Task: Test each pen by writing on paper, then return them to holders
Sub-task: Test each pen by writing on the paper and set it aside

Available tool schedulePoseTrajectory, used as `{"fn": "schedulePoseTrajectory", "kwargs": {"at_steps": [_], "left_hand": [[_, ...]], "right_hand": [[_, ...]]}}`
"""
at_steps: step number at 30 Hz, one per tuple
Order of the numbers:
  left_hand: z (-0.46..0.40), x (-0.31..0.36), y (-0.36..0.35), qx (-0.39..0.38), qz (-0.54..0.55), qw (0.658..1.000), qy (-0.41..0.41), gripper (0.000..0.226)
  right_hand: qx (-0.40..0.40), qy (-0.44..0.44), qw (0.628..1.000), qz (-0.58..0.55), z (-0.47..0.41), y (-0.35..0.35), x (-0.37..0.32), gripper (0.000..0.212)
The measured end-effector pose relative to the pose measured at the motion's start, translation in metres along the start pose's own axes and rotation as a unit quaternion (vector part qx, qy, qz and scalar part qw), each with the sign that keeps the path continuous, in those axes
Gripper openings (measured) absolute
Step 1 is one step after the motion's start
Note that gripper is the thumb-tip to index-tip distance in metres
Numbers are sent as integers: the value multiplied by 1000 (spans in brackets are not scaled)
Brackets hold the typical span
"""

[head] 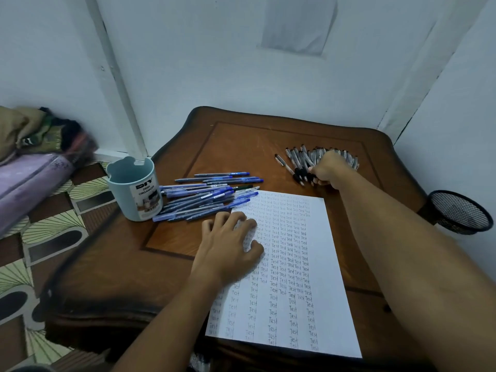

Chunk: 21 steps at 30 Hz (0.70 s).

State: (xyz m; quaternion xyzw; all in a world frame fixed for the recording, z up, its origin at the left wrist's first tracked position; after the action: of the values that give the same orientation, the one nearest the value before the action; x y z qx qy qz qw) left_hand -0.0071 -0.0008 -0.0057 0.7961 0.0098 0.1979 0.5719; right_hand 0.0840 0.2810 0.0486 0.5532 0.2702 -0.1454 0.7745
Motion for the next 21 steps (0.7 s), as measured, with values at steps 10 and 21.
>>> {"fn": "schedulePoseTrajectory", "kwargs": {"at_steps": [10, 21], "left_hand": [[1, -1, -1, -5, -1, 1000, -1, 44], [-2, -4, 0, -15, -16, 1000, -3, 46]], "right_hand": [[56, 51, 997, 34, 10, -8, 3, 22], [70, 108, 988, 80, 26, -11, 5, 23]]}}
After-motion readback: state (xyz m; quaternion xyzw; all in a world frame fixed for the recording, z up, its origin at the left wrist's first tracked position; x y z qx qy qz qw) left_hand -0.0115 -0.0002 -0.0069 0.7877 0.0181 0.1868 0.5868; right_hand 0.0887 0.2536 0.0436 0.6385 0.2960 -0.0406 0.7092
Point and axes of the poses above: each hand's wrist, its own z-axis away from the middle knuckle, its own y-axis out of the back of the hand, x = y × z, the point moved 5 cm from there along -z, towards the middle knuckle, and after that the axes turned 4 degrees about -y, right-handed, at the moved point
